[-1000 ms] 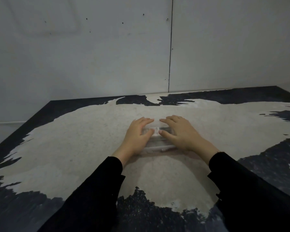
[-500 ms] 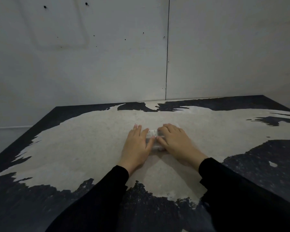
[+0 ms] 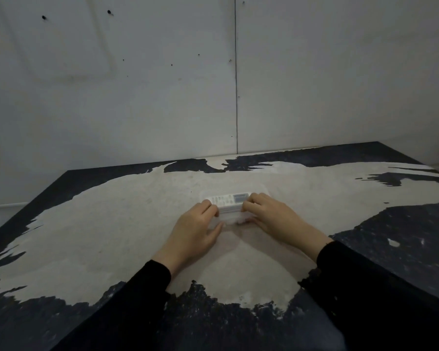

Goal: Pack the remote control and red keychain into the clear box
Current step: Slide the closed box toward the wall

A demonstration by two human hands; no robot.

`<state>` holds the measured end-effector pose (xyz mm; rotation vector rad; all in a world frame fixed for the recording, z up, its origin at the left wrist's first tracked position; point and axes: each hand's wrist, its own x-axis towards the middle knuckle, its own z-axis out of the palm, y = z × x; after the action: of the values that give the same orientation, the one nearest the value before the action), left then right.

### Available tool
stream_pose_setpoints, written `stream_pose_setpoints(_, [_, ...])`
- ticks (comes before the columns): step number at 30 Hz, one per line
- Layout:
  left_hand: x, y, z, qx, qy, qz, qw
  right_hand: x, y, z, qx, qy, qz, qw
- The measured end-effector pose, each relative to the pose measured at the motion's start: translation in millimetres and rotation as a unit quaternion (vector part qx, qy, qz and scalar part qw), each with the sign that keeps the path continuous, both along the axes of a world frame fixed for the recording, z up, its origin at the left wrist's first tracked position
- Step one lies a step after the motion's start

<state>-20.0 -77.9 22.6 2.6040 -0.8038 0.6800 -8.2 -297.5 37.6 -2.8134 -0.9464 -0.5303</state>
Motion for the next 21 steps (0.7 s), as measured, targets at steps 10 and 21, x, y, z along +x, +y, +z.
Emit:
stream_pose_setpoints(10, [115.2, -151.9, 18.7, 0.068, 0.040, -0.048, 0.996, 79.5, -116.3, 0.7, -0.028, -0.013, -0.306, 0.951])
stream_pose_setpoints(21, [239.1, -333.2, 1.6, 0.021, 0.159, -0.108, 0.981, 191.4, -257.2, -5.6, 0.049, 0.034, -0.469, 0.881])
